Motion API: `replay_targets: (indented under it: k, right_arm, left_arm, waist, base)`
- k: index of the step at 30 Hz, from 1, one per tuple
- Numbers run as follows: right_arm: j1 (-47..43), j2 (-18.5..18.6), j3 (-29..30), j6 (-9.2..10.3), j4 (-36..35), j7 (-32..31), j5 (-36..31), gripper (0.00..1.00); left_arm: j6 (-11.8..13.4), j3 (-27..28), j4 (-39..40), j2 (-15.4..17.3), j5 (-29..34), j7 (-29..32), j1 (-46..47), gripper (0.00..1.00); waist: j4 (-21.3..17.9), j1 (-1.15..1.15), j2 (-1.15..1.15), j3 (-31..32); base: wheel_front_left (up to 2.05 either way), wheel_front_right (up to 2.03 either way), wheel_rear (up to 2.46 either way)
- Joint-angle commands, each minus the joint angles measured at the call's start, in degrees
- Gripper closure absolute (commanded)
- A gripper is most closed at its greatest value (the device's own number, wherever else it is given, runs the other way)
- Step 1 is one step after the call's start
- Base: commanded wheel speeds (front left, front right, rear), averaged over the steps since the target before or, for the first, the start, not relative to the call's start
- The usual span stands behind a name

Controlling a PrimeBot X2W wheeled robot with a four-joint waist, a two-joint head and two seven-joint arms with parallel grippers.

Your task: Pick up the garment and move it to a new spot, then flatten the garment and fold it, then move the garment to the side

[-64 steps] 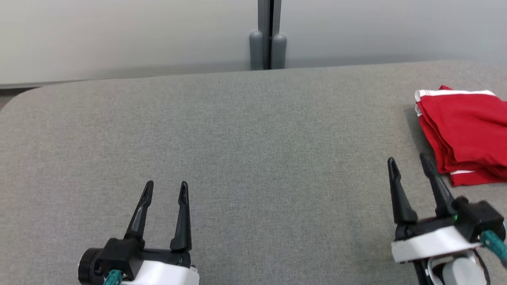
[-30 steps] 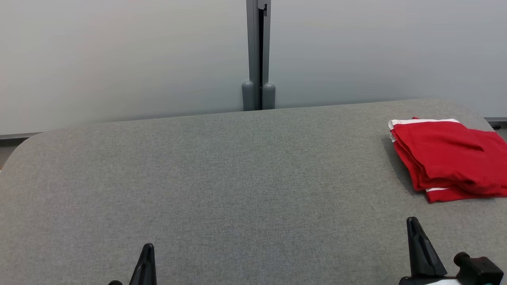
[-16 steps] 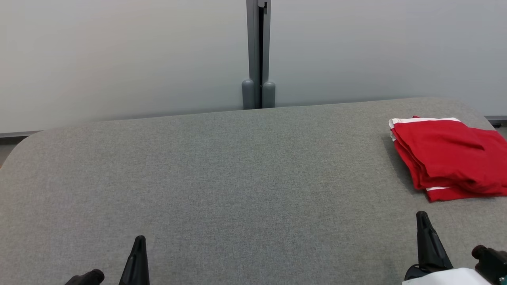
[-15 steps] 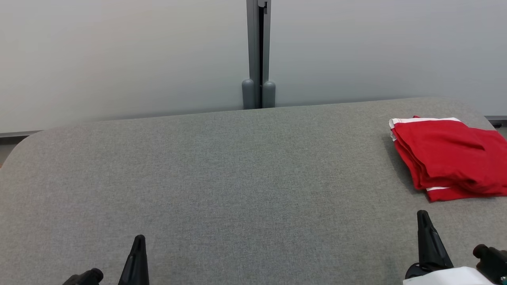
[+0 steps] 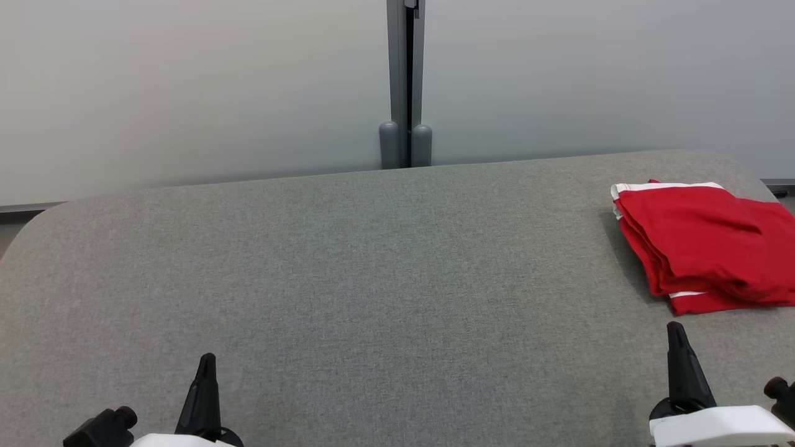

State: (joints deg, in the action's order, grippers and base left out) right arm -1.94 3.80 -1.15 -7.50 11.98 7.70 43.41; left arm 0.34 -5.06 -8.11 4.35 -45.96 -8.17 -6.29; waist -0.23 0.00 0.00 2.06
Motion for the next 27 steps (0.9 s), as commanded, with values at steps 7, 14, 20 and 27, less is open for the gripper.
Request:
replay_targets:
  k: [7, 14, 20, 27]
  right_arm:
    - [2.36, 0.62, 0.69, 0.01, -0.35, -1.59, 6.92, 1.00]
    - [3.01, 0.68, 1.24, 0.00, -0.09, -2.83, 12.08, 1.00]
    - [3.67, 0.72, 1.69, 0.00, 0.12, -3.85, 16.26, 1.00]
    - [4.21, 0.73, 2.14, 0.00, 0.38, -4.99, 20.80, 1.00]
  left_arm:
    - [-1.21, 1.24, -0.13, 0.52, -6.64, 1.41, 2.94, 1.00]
    - [-2.07, 2.01, -0.71, 0.65, -11.62, 2.57, 4.08, 1.00]
    - [-2.63, 2.66, -1.24, 0.72, -15.67, 3.57, 4.96, 1.00]
    - [-3.38, 3.44, -1.85, 0.77, -20.10, 4.71, 5.99, 1.00]
  waist:
    - [0.02, 0.00, 0.00, -0.18]
    - [0.04, 0.00, 0.00, -0.36]
    - [0.06, 0.00, 0.00, -0.51]
    - [0.07, 0.00, 0.00, -0.69]
  base:
    - [0.00, 0.00, 0.00]
    - [0.00, 0.00, 0.00]
    - [0.00, 0.00, 0.00]
    - [0.00, 0.00, 0.00]
